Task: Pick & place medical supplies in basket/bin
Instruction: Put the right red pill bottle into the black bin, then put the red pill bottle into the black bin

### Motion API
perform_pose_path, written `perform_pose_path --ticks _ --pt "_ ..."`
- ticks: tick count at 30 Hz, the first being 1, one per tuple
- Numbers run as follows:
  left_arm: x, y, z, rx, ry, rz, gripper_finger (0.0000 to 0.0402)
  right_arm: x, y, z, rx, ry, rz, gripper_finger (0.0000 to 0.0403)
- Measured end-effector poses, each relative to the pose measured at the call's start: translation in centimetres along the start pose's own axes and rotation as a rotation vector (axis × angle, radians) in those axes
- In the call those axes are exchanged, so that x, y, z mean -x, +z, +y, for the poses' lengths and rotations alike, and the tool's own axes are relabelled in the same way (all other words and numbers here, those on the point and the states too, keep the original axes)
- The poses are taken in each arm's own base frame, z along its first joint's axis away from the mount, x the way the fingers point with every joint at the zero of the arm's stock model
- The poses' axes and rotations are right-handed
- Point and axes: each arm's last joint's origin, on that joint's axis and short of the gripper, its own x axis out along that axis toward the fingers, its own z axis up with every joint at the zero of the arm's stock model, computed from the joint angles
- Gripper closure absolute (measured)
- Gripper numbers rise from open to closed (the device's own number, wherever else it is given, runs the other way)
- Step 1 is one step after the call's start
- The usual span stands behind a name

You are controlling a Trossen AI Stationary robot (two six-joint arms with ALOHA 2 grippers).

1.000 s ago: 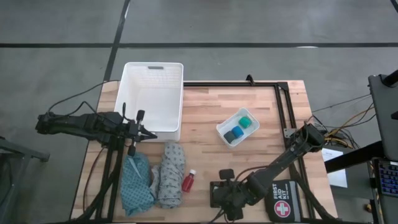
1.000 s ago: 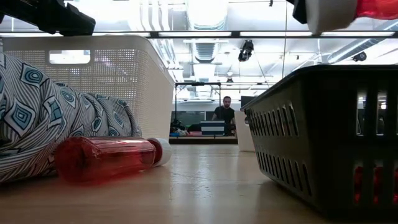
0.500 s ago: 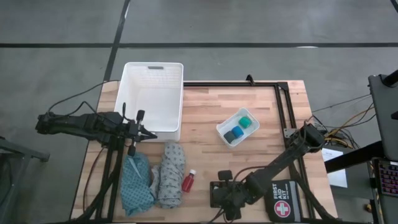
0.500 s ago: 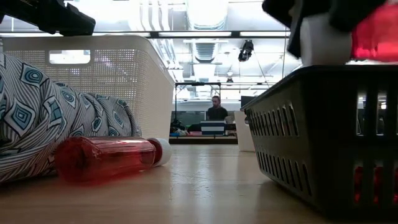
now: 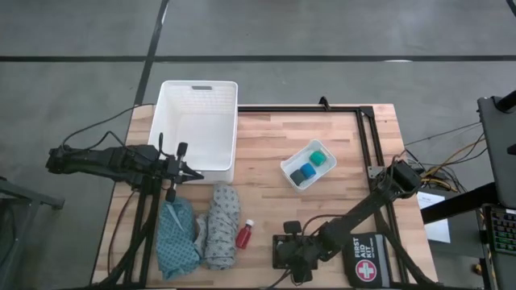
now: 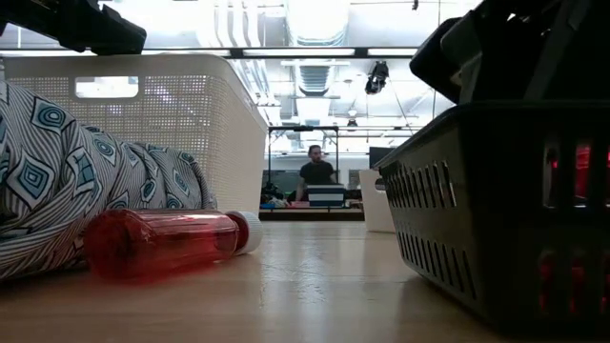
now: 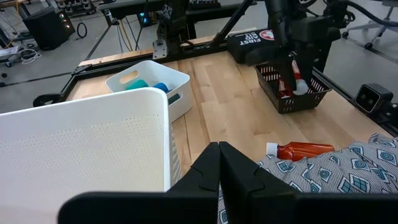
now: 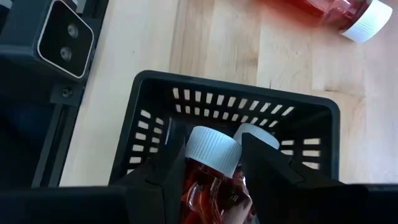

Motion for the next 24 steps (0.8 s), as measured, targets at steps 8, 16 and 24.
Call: perform_pose_path --ticks 8,16,24 --pt "0.0 0.0 0.0 0.0 0.0 0.0 0.0396 -0.36 -0.23 -0.04 -0.019 0.016 -0.028 0.0266" --pt "0.0 0.0 0.0 0.0 0.0 0.0 0.0396 -0.42 -0.22 -0.17 -0.09 0.013 -0.029 0.0235" --pt "0.0 0.0 0.0 0.0 0.0 0.0 0.0396 -0.43 -0.2 -0.26 -0.099 -0.006 -0.039 0.0215"
